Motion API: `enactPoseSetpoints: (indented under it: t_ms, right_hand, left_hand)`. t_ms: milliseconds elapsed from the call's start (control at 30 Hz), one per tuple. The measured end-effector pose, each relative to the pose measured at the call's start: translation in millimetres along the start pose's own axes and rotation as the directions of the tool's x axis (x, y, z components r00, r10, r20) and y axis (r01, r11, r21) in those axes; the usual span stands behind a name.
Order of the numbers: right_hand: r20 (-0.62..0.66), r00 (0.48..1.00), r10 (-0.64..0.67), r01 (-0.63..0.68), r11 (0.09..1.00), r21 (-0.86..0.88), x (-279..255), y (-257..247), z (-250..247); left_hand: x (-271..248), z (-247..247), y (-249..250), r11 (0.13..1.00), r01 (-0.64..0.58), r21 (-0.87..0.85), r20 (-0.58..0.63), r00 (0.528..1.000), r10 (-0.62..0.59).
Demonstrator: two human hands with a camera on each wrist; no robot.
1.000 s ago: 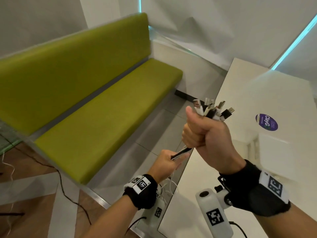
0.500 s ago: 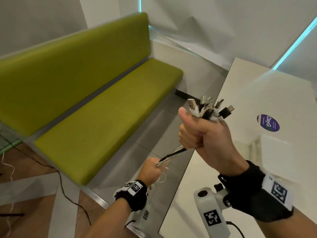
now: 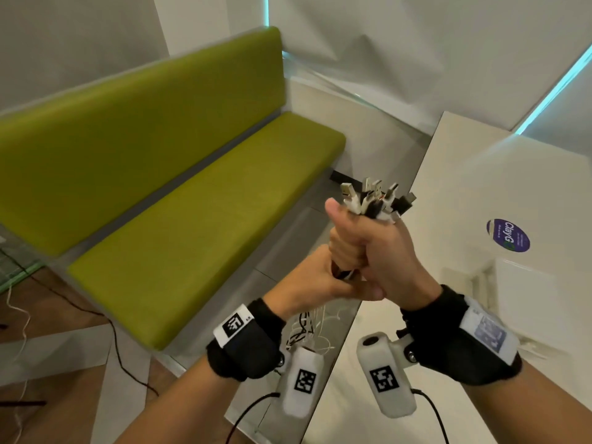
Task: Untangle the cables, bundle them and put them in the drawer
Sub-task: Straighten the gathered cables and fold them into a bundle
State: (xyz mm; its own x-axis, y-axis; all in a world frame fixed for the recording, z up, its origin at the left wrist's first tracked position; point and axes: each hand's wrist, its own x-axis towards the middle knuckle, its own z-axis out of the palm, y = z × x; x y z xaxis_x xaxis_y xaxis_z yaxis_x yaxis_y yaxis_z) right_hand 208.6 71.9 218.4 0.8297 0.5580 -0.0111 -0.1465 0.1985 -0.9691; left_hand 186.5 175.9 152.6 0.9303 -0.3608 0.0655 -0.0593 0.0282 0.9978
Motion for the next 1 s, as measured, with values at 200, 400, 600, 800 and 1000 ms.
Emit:
enactPoseSetpoints:
  t_ms: [200, 400, 600, 800, 1000]
  right_hand:
    - [-0.018, 0.998, 0.057, -0.057, 0.998, -0.030, 8, 9, -5]
    - [-0.034, 0.998, 0.060, -0.067, 0.968, -0.241, 7, 16, -4]
    - [-0.032, 0.999, 0.043, -0.050, 0.961, -0.274, -3, 15, 6]
    - [0.032, 0.999, 0.021, -0.015, 0.985, -0.172, -3, -9, 6]
    - [0.049, 0.999, 0.012, -0.008, 0.997, -0.082, -16, -22, 5]
  left_hand:
    - [9, -3, -13, 0.989, 0.014, 0.148, 0.051, 0.998, -0.022]
    - [5, -9, -68, 0.958, -0.014, 0.286, -0.156, 0.986, 0.061]
    - [-11, -7, -120, 0.989, 0.031, 0.147, -0.377, 0.926, 0.027]
    - [-9, -7, -130, 0.992, 0.012, 0.125, -0.482, 0.875, 0.050]
    - [-25, -17, -173, 0.946, 0.168, 0.278, -0.562, 0.827, 0.018]
